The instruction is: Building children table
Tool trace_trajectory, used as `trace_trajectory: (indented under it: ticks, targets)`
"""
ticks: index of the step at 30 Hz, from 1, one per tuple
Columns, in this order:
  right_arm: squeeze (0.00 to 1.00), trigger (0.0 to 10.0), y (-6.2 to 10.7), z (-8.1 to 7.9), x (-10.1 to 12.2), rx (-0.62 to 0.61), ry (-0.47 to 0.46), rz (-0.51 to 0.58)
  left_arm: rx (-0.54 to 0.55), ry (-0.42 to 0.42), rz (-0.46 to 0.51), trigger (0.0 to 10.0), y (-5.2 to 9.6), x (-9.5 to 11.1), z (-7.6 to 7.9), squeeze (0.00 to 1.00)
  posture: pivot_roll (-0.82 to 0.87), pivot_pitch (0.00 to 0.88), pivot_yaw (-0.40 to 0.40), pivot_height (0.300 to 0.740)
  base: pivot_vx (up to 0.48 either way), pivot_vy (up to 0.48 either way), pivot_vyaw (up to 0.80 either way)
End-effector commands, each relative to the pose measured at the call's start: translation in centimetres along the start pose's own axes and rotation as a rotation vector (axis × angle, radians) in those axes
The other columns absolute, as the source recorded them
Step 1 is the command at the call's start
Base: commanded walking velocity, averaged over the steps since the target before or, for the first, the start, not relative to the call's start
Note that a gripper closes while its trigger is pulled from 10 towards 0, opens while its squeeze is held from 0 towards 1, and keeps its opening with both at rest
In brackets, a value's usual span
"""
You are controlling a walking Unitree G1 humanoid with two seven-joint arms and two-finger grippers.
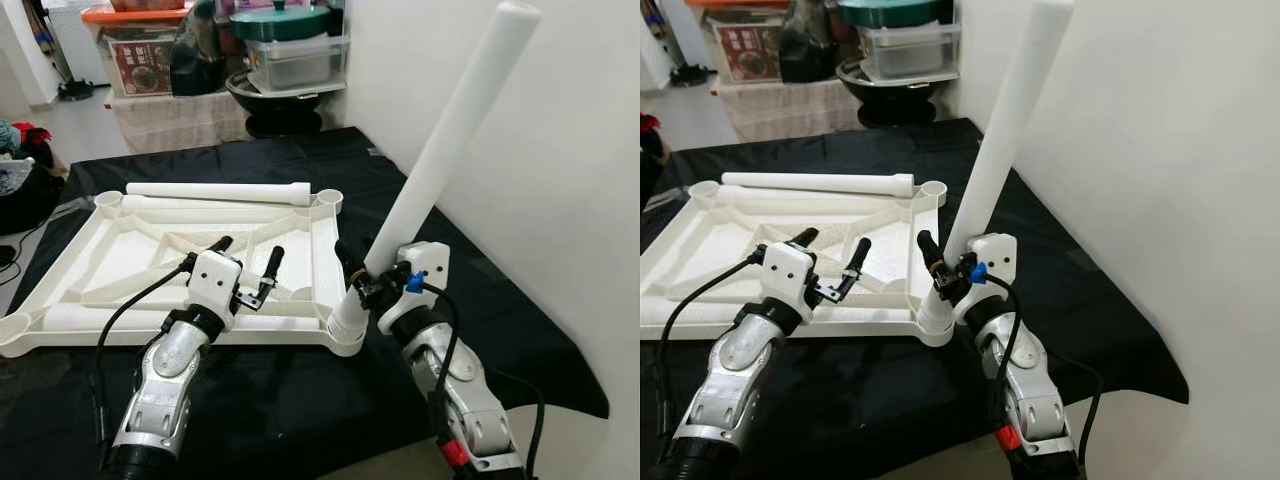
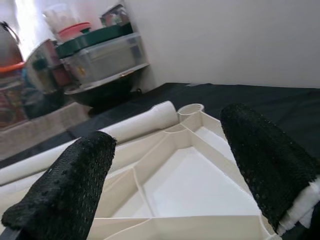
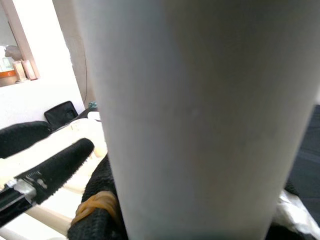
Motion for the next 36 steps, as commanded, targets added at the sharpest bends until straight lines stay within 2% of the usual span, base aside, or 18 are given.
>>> trace_trajectory:
  ticks: [1, 7, 8, 12, 13, 14, 18, 28, 32, 34, 35, 36]
  targets:
    - [0.00, 10.0, 1.0, 0.3, -3.1, -0.021, -0.012, -0.142, 0.025, -0.021, -0.022, 10.0, 0.5, -0.2, -0.4, 0.00, 0.03, 0.000, 0.000, 0.740, 0.000, 0.000, 0.00]
    - [0.00, 10.0, 0.8, -0.1, -2.8, 0.022, 0.011, -0.127, 0.057, -0.054, -0.064, 10.0, 1.5, -0.7, -0.6, 0.00, 0.04, 0.000, 0.000, 0.740, 0.000, 0.000, 0.00]
    - [0.00, 10.0, 0.8, -0.4, -2.7, 0.045, 0.010, -0.122, 0.065, -0.063, -0.081, 10.0, 1.8, -1.1, -0.7, 0.00, 0.05, 0.000, -0.073, 0.740, 0.000, 0.000, 0.00]
    - [0.00, 10.0, 0.8, -0.6, -2.6, 0.064, 0.008, -0.118, 0.071, -0.076, -0.095, 10.0, 2.0, -1.3, -0.7, 0.00, 0.05, 0.000, -0.073, 0.740, 0.000, 0.000, 0.00]
    - [0.00, 10.0, 0.8, -0.9, -2.5, 0.100, 0.003, -0.116, 0.076, -0.085, -0.106, 10.0, 2.2, -1.6, -0.7, 0.00, 0.05, 0.000, -0.077, 0.740, 0.000, 0.000, 0.00]
    - [0.00, 10.0, 0.8, -0.9, -2.5, 0.100, 0.003, -0.116, 0.076, -0.085, -0.106, 10.0, 2.2, -1.6, -0.7, 0.00, 0.05, 0.000, -0.077, 0.740, 0.000, 0.000, 0.00]
    - [0.00, 10.0, 1.2, -2.3, -2.8, 0.227, -0.004, -0.141, 0.091, -0.094, -0.119, 10.0, 2.0, -1.7, -1.0, 0.00, 0.05, 0.000, -0.078, 0.740, 0.000, 0.000, 0.00]
    - [0.00, 10.0, 1.9, -3.4, -3.2, 0.329, -0.055, -0.169, 0.099, -0.075, -0.129, 10.0, 1.5, -1.6, -1.5, 0.00, 0.05, 0.000, -0.082, 0.740, 0.000, 0.000, 0.00]
    - [0.00, 10.0, 2.8, -4.6, -3.2, 0.445, -0.096, -0.193, 0.096, -0.070, -0.125, 10.0, 1.4, -1.4, -1.4, 0.00, 0.05, 0.000, -0.085, 0.740, 0.000, 0.000, 0.00]
    - [0.00, 10.0, 2.8, -4.6, -3.2, 0.445, -0.096, -0.193, 0.096, -0.070, -0.125, 10.0, 1.4, -1.4, -1.4, 0.00, 0.05, 0.000, -0.085, 0.740, 0.000, 0.000, 0.00]
    - [0.00, 10.0, 3.4, -5.2, -3.0, 0.512, -0.117, -0.204, 0.086, -0.075, -0.128, 10.0, 1.7, -1.6, -1.1, 0.00, 0.05, 0.000, -0.087, 0.740, 0.000, 0.000, 0.00]
    - [0.00, 10.0, 3.4, -5.2, -3.0, 0.512, -0.117, -0.204, 0.086, -0.075, -0.128, 10.0, 1.7, -1.6, -1.1, 0.00, 0.05, 0.000, -0.087, 0.740, 0.000, 0.000, 0.00]
Point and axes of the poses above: a point about 5 cm out from each wrist's last joint towards the gripper, its own y axis pointing back from the gripper into the wrist, its own x axis along the axis of the wrist's last joint, z = x × y, the point moved 2 cm from there along -y, pointing out of the wrist towards the gripper, and after that the axes turned 3 degrees about y, right-handed, at the moved point
